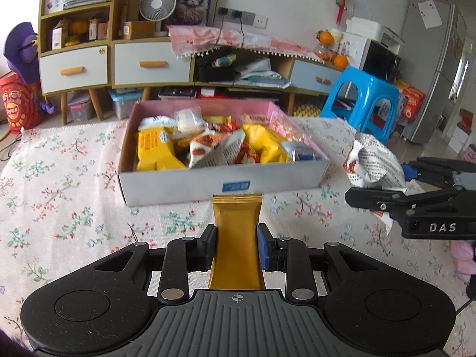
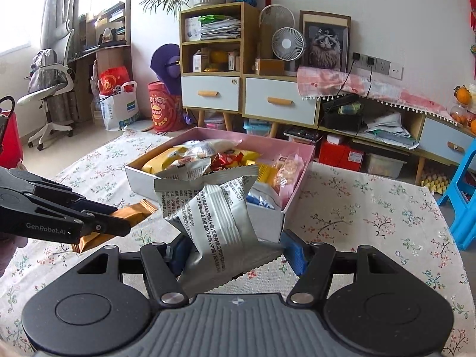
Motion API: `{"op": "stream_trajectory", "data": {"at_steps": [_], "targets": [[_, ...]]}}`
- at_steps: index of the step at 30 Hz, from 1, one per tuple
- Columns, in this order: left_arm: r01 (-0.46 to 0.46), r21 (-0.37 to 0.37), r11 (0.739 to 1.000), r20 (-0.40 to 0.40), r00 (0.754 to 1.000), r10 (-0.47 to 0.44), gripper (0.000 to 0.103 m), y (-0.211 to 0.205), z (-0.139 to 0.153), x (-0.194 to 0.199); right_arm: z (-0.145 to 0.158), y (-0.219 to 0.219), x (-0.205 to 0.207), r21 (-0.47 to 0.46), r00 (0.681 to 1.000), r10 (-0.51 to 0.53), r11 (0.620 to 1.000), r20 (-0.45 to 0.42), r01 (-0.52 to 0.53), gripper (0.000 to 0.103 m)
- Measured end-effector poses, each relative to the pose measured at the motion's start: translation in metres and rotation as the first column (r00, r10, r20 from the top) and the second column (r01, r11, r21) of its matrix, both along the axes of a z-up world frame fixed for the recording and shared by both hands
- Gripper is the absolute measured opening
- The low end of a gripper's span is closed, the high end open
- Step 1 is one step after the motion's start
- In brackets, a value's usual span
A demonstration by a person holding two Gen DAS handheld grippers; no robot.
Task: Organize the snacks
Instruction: 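Carry the gold bar and white packet over the box, then lower both packets into the box and open both grippers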
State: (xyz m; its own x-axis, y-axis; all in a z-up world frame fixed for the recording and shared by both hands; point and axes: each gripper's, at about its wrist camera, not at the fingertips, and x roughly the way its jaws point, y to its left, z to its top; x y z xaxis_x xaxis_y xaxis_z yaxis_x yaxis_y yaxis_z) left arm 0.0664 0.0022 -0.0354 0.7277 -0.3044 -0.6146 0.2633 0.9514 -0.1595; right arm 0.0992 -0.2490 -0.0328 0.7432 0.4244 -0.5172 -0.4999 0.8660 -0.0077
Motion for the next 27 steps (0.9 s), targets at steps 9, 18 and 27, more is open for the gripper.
{"op": "stream_trajectory", "data": {"at_steps": [9,18,27], "targets": [[-0.052,-0.022,0.998,0.033,0.998,0.053,0.026,0.004,0.022,0.018,0.014,0.012,0.025,0.002,0.997,-0.079,0.997,-0.018,0.079,0.053],[-0.088,-0.028,0.996,0.034,0.995,0.089,0.026,0.002,0.038,0.061,0.037,0.023,0.072,0.081,0.990,-0.131,0.987,-0.054,0.135,0.053],[-0.115,-0.026,0.993,0.035,0.993,0.116,0.026,-0.007,0.038,0.108,0.023,0.038,0.128,0.103,0.976,-0.177,0.976,-0.127,0.191,0.053]]}}
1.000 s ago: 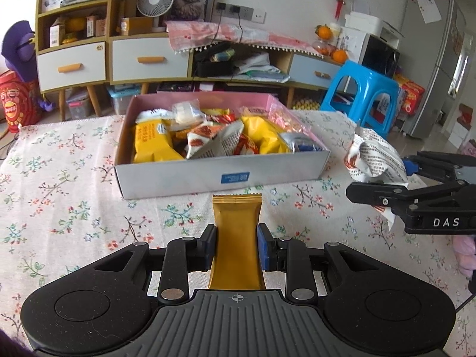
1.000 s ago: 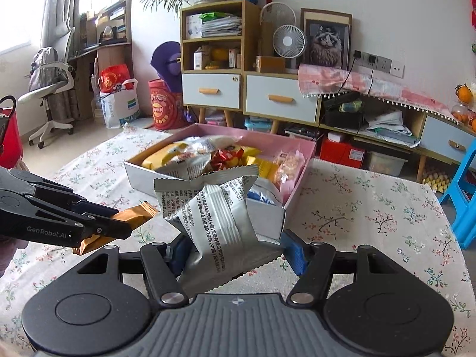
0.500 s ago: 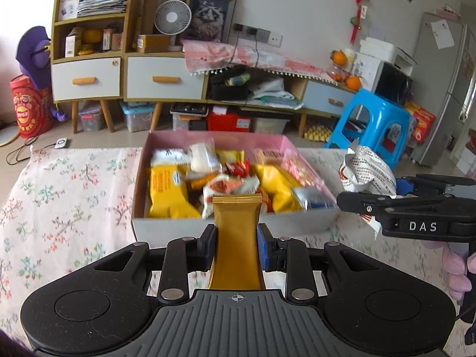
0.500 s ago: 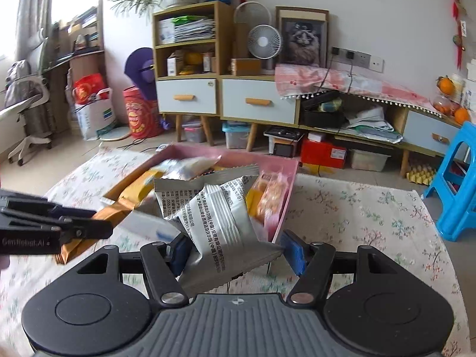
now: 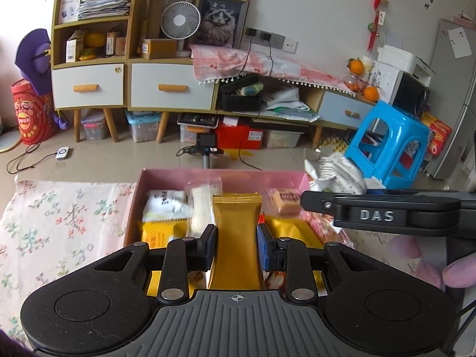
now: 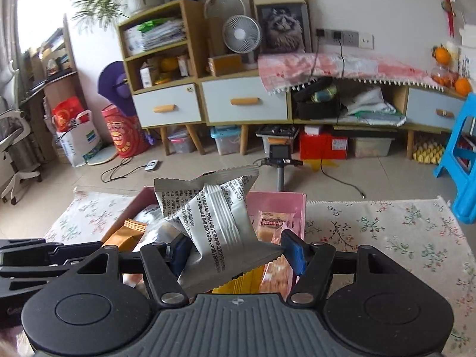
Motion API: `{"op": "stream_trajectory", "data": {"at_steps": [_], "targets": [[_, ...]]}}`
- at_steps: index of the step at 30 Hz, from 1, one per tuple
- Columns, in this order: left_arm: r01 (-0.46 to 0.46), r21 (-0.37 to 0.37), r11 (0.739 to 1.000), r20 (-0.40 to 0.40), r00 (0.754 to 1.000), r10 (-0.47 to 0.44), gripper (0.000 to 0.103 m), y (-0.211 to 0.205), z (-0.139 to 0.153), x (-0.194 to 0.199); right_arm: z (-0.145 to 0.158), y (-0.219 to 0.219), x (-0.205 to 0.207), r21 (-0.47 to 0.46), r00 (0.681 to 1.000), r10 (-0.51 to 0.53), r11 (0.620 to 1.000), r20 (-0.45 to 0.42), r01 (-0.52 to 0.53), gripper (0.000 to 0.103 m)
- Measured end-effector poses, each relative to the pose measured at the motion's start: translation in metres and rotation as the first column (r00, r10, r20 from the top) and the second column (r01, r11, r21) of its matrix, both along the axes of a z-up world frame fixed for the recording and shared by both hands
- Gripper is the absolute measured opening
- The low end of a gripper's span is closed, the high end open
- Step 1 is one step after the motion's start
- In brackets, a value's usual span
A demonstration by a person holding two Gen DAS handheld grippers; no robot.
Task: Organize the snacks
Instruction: 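Lower both packets into the box and open both grippers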
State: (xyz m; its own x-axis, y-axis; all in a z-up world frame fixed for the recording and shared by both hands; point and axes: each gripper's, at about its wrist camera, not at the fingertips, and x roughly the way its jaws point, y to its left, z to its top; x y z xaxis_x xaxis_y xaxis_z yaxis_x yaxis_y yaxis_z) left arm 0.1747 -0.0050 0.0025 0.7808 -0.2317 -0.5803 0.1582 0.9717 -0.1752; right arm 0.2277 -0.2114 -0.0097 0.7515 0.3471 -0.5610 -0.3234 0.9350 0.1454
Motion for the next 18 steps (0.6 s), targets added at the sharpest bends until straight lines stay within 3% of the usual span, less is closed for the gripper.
{"op": "stream_trajectory", "data": {"at_steps": [13,16,18], "targets": [[-0.021,0.004,1.000,-0.014,1.000,0.021,0.027,-0.009,-0.015,0.028,-0.010,0.002,0.035,0.016,0.997,-0.038,0.999,-0.067,0.039,0.055],[-0.033,0.024,0.999,-0.004,0.999,0.033,0.029,-0.011,-0.015,0.030,-0.009,0.002,0.037,0.027,0.997,-0.039,0.999,-0.072,0.041,0.059],[-0.033,0.039,0.999,0.002,0.999,0.033,0.038,-0.012,-0.014,0.030,-0.007,0.002,0.036,0.037,0.997,-0.036,0.999,-0.071,0.039,0.073]]}}
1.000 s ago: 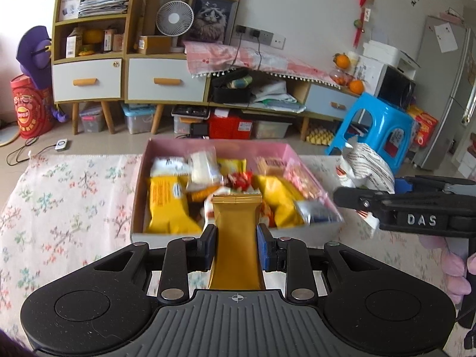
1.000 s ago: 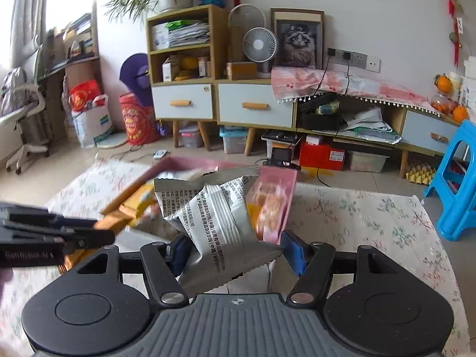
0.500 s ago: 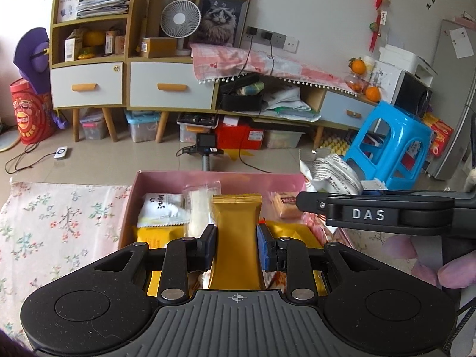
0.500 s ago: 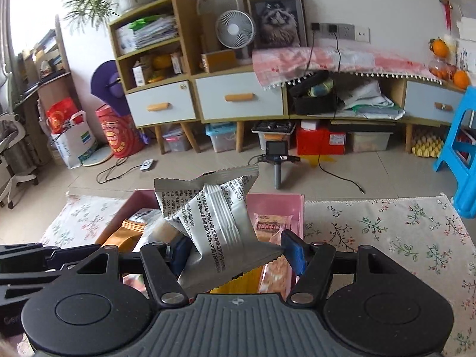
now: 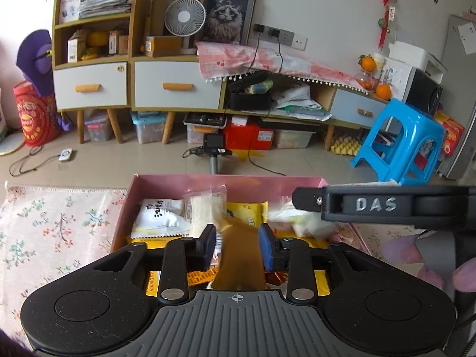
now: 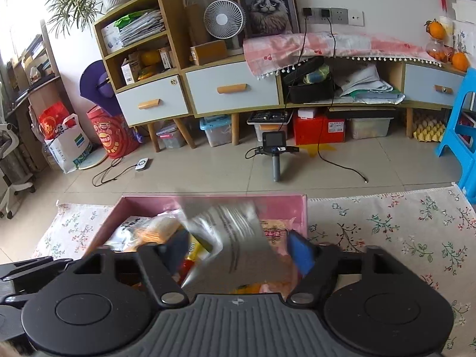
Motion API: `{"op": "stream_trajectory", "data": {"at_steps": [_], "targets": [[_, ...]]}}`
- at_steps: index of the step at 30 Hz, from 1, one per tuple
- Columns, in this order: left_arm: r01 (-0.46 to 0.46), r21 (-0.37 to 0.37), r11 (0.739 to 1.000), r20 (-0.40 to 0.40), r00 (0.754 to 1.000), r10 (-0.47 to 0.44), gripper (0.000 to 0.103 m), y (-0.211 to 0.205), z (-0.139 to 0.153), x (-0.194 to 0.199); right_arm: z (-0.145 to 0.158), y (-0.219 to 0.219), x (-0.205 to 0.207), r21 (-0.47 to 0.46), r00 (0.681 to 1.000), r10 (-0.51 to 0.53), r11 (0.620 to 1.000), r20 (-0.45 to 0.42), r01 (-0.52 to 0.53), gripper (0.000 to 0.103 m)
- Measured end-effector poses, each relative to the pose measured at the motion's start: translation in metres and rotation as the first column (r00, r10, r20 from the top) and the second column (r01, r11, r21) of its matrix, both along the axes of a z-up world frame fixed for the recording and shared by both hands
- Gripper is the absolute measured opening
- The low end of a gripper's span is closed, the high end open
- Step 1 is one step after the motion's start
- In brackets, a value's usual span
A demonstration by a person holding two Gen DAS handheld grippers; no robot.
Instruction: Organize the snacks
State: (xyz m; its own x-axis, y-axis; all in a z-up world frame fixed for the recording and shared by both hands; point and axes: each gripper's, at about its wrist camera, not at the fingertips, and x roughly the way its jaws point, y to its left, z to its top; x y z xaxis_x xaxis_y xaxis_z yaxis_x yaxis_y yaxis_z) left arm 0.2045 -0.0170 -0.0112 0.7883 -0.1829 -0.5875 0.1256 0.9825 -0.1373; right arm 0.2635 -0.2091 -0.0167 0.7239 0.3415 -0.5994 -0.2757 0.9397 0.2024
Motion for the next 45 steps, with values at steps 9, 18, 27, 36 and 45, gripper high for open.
{"op": "stream_trajectory", "data": {"at_steps": [9,18,27,36,45], "targets": [[0.011,0.026,1.000,0.012,1.000,-0.011,0.074,-0.001,0.009,-0.012,0.014,-0.002,-0.007,0.004,1.000,-0.014,1.000,0.022,0.014,0.081],[-0.004,0.043,0.999,0.004,1.000,0.004,0.089,0.008,0.022,-0.042,0.023,-0.021,-0.031,0.018,0.998,-0.061,0.998,0.022,0.060,0.088],[-0.062,0.046,0.997,-0.051,0.997,0.064,0.096,0.025,0.019,-0.079,0.028,-0.034,-0.074,-0.035,0.994,-0.101,0.994,0.048,0.103,0.093],[-0.124,0.075,0.989,-0.089,0.987,0.131,0.100,0.038,0.015,-0.118,0.025,-0.029,-0.124,-0.060,0.996,-0.089,0.994,0.000,0.089,0.093],[-0.170,0.140,0.975,-0.119,0.975,0.187,0.102,0.037,0.024,-0.147,0.026,-0.007,-0.162,-0.115,0.999,-0.049,0.992,0.001,0.049,0.093]]}}
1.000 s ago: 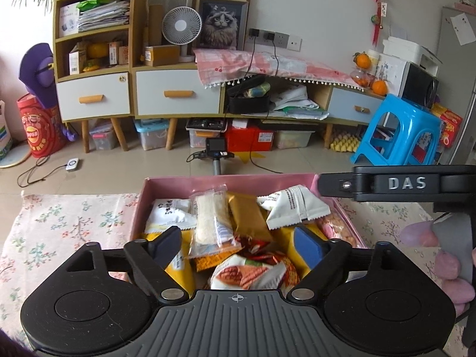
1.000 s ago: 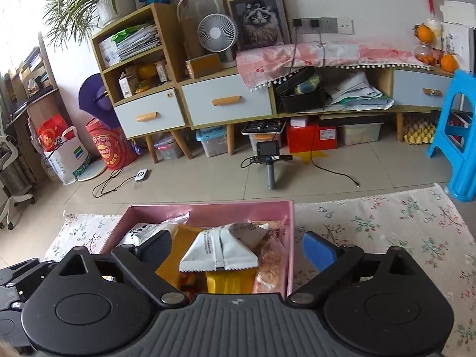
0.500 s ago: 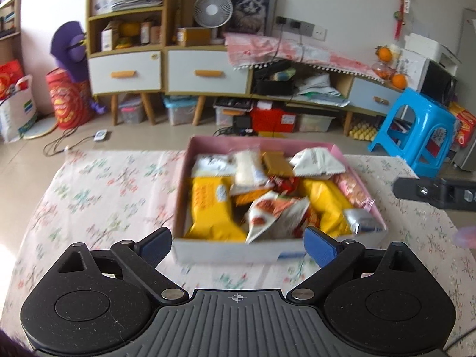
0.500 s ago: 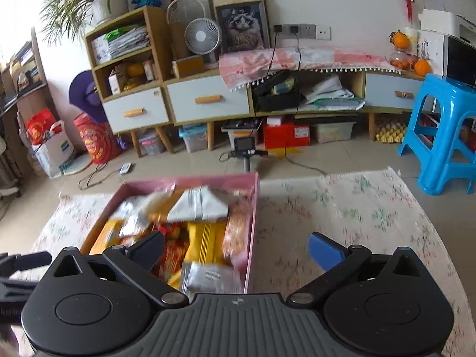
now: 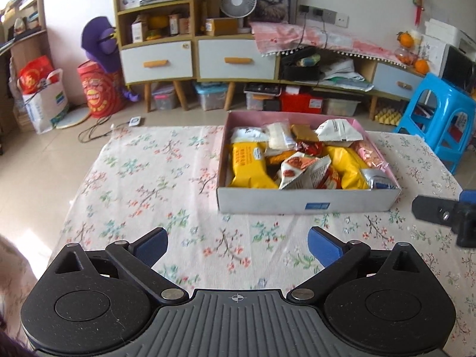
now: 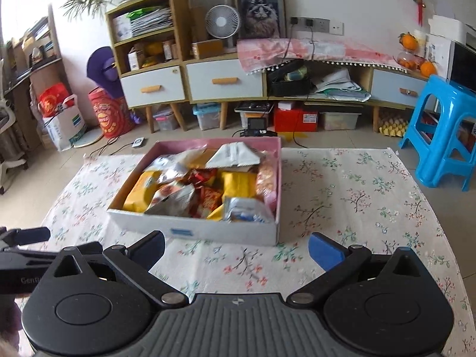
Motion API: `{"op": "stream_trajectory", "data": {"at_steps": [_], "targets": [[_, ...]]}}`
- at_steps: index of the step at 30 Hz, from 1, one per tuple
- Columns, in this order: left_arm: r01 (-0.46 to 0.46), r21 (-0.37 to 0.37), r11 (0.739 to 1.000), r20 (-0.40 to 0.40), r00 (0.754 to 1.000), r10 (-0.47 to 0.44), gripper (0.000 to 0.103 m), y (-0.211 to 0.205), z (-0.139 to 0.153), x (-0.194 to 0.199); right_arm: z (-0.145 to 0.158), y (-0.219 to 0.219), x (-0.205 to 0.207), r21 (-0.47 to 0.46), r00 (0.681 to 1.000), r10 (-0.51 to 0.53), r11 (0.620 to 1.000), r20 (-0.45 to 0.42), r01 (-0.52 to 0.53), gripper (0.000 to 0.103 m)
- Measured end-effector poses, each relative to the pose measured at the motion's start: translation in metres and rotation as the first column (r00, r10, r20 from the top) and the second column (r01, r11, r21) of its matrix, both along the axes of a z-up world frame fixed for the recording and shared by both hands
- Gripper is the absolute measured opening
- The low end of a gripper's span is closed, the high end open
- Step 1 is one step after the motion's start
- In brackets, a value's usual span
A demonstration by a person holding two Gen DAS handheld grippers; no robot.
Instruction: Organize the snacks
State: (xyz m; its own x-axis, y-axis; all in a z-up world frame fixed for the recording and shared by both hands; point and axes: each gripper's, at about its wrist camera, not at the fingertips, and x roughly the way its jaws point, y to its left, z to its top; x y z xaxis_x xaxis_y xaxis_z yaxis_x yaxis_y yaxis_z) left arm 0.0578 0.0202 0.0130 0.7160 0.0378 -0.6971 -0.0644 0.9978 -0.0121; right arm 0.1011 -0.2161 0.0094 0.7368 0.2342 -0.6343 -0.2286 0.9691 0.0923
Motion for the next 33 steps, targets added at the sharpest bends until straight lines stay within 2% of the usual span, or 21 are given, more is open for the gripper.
{"op": "stream_trajectory", "data": {"at_steps": [5,11,33], "targets": [[-0.008,0.017,1.000,-0.041,0.999,0.009,0.103,-0.004,-0.001,-0.013,-0.004,0.006,-0.011,-0.017,1.000,-0.003,1.000,-0.025,0.002,0.093],[-0.059,0.003,0.998,-0.065,0.996,0.059,0.103,-0.003,-0.004,-0.016,-0.007,0.012,-0.017,-0.050,1.000,0.002,0.999,-0.020,-0.003,0.093],[-0.079,-0.001,0.997,-0.085,0.993,0.078,0.103,-0.003,-0.007,-0.016,-0.010,0.012,-0.018,-0.036,0.999,-0.016,0.999,-0.040,0.014,0.093]]}}
